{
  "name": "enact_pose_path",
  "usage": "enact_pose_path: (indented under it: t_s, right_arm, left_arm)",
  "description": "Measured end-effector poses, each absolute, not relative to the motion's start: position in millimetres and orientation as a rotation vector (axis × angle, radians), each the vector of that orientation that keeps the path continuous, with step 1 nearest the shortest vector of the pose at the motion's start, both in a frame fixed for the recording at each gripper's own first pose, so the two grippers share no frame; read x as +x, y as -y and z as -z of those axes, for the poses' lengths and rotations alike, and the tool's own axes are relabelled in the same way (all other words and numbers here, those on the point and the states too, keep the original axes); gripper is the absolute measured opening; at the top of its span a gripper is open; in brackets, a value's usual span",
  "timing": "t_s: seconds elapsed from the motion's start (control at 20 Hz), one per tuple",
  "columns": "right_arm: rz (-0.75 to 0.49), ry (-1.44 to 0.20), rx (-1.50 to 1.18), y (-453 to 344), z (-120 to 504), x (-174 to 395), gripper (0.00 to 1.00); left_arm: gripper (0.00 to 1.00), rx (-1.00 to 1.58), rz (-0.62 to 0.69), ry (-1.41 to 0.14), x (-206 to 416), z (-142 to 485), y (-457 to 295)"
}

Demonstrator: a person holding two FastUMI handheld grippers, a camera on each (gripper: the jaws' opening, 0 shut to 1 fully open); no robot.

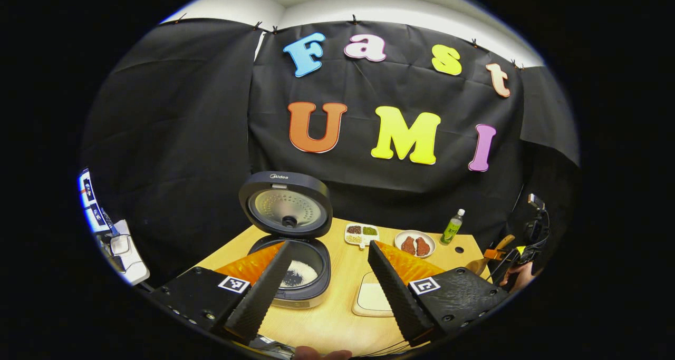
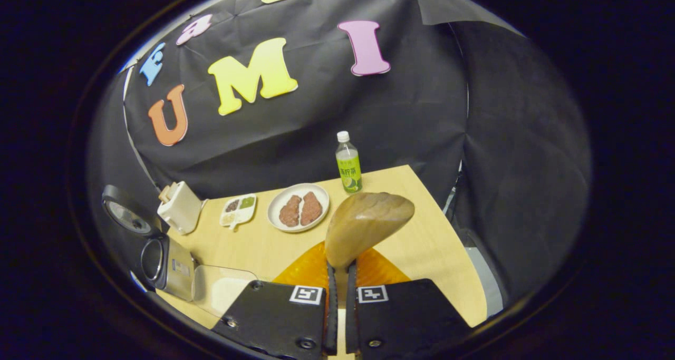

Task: Close the left gripper, press the button to open the rice cooker; take a wooden spoon from the chopstick holder with the right hand, scoop a spoonful of rice and pour it into the rice cooker, then put the wooden spoon back into the chopstick holder.

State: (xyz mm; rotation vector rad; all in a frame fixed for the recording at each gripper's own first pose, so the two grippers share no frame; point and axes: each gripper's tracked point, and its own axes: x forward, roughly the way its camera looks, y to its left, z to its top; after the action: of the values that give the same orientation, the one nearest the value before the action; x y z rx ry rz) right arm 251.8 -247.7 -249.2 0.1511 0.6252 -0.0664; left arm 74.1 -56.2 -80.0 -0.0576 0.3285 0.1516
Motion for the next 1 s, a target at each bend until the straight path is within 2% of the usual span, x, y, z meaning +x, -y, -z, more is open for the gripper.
enact_pose_path:
  t_s: [0.45,0.8,0.9,1.0]
  right_arm:
    - [0.025,-0.713,0.183,250,322,264,0.14]
    - [-0.009,-0.683,0.231,249,322,261,0.22]
    - [-0.010,-0.661,0.215,253,311,258,0.30]
    - [0.004,-0.628,0.188,262,296,257,0.51]
  left_arm:
    - [0.95,-0.040,-0.172,-0.378,78,90,64]
    - [0.95,-0.038,-0.165,-0.378,88,84,66]
    - [0.95,-0.044,-0.168,-0.365,91,78,62]
    - [0.95,-0.038,-0.168,-0.334,96,70,55]
